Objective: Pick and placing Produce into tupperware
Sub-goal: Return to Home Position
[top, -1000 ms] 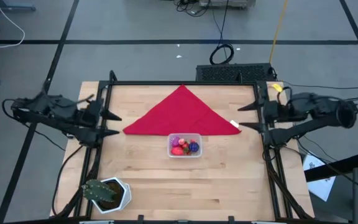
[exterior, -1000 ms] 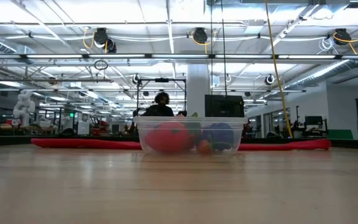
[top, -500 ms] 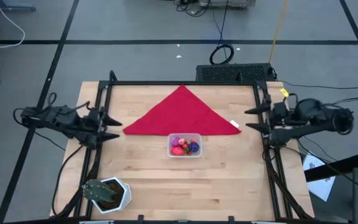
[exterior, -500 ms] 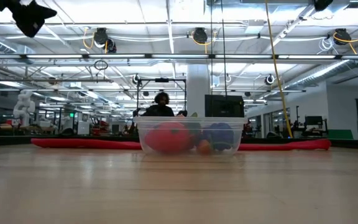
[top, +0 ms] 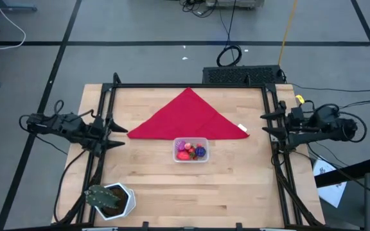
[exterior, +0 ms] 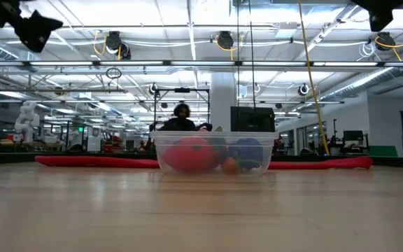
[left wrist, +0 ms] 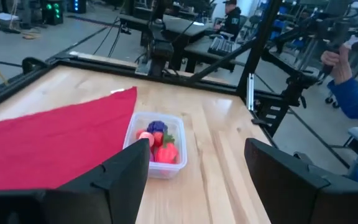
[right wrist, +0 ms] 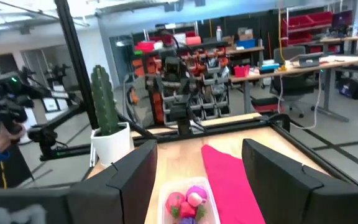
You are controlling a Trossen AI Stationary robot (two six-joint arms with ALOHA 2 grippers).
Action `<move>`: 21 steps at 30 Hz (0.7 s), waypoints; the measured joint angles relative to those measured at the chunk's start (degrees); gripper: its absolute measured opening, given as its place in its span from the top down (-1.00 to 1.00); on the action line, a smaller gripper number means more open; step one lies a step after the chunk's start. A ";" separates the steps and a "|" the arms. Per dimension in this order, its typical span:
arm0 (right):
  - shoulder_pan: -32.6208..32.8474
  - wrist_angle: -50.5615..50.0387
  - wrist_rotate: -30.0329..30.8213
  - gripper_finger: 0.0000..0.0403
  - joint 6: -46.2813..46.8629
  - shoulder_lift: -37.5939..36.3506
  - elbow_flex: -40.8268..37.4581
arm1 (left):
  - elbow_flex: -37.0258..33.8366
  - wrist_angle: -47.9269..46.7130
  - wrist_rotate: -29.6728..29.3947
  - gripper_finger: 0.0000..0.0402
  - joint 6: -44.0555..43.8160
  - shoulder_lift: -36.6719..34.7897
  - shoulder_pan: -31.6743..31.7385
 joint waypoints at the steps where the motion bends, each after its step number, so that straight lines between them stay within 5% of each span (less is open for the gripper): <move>1: 0.00 0.04 -0.44 -0.13 0.01 -1.16 -0.65 | -1.52 0.75 0.00 -0.35 0.02 -1.09 0.01; 8: 0.00 -2.15 -4.66 -0.13 2.49 -4.14 -3.92 | -11.08 5.63 1.85 -0.35 1.95 -7.04 0.02; 21: 0.00 -5.60 -4.46 -0.13 0.97 -4.19 -3.92 | -22.38 20.07 3.56 -0.35 7.45 -6.27 0.33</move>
